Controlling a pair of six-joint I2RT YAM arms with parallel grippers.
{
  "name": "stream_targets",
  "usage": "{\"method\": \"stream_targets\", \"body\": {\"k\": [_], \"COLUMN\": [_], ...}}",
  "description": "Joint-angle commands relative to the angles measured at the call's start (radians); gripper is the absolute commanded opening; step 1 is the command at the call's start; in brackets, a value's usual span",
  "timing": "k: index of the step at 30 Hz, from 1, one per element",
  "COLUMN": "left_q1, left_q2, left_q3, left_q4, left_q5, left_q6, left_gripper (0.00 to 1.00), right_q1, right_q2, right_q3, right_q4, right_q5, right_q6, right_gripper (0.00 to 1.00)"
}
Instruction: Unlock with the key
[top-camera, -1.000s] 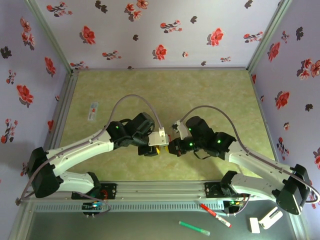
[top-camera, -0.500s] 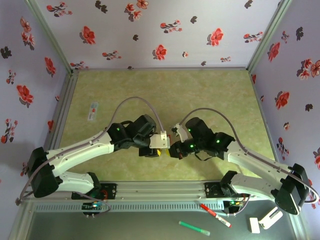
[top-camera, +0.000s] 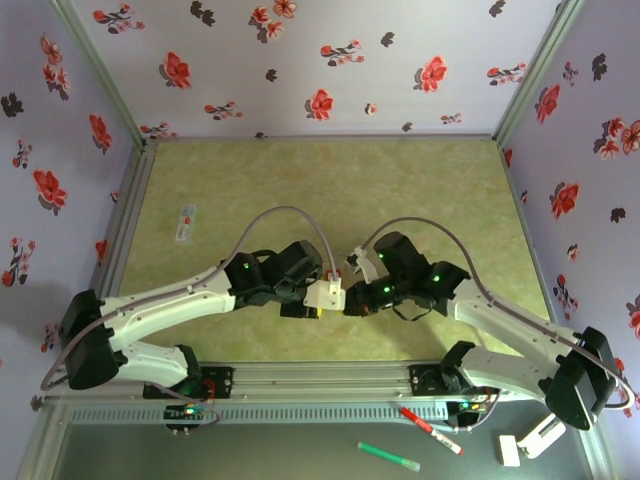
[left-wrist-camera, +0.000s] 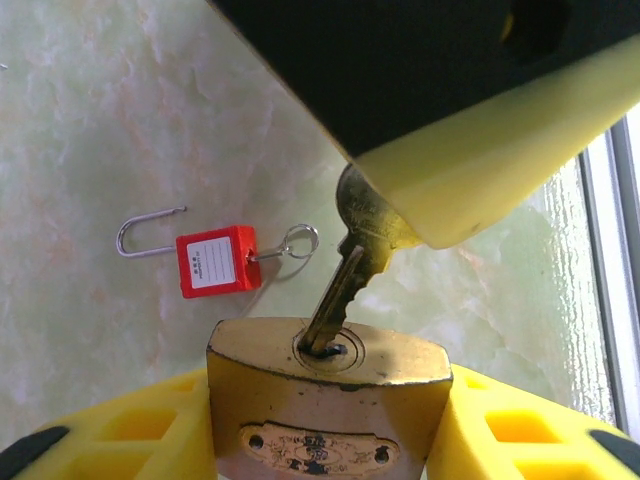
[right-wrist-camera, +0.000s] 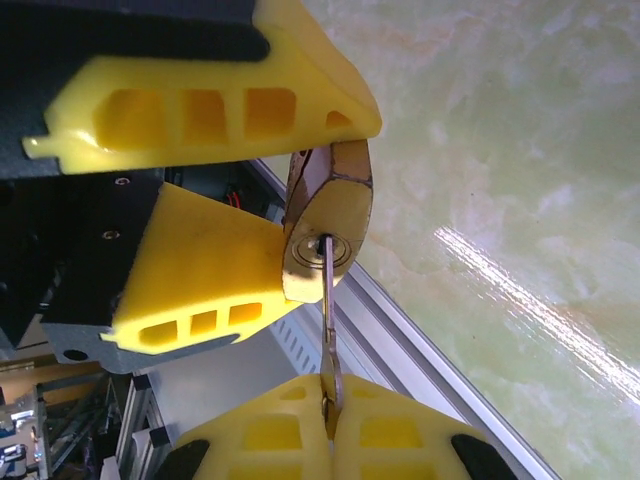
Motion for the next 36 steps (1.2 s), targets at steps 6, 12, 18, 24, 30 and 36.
{"method": "stream_targets", "body": {"k": [6,12,18,24,30,36], "left_q1": [-0.085,-0.098,-0.127,-0.156,-0.187,-0.224], "left_q2": [0.0,-0.029,-0.026,-0.023,-0.042,-0.025], "left_q3": [0.062,0.058,0.064,0.075,0.099,0.09], "left_q4": [0.122,0.139,0.157,0.151,0.121,0.122], "left_q5": [0.097,0.091,0.093,0.09,0.093,0.065], "left_q6": [0.056,0.046,0.042,0.047,0.054,0.064], "left_gripper": [0.0,0.0,0.0,0.0,0.0,0.0], "right_q1": [-0.038,-0.05,-0.05,-0.06,-0.084,-0.089], "right_q2": [0.038,0.045,0.049,0.07,0.089,0.12], "right_q3": [-0.005,-0.045,-0.044,-0.021,0.0,0.015], "right_q4": [0.139,0.183,0.222,0.154,0.121,0.161], "right_q5": [0.107,0.111,0.103,0.117,0.101,0.049], "right_q6": [0.08,0.121,0.136,0.078,0.025,0.041], "right_gripper": [0.0,0.0,0.0,0.0,0.0,0.0]}}
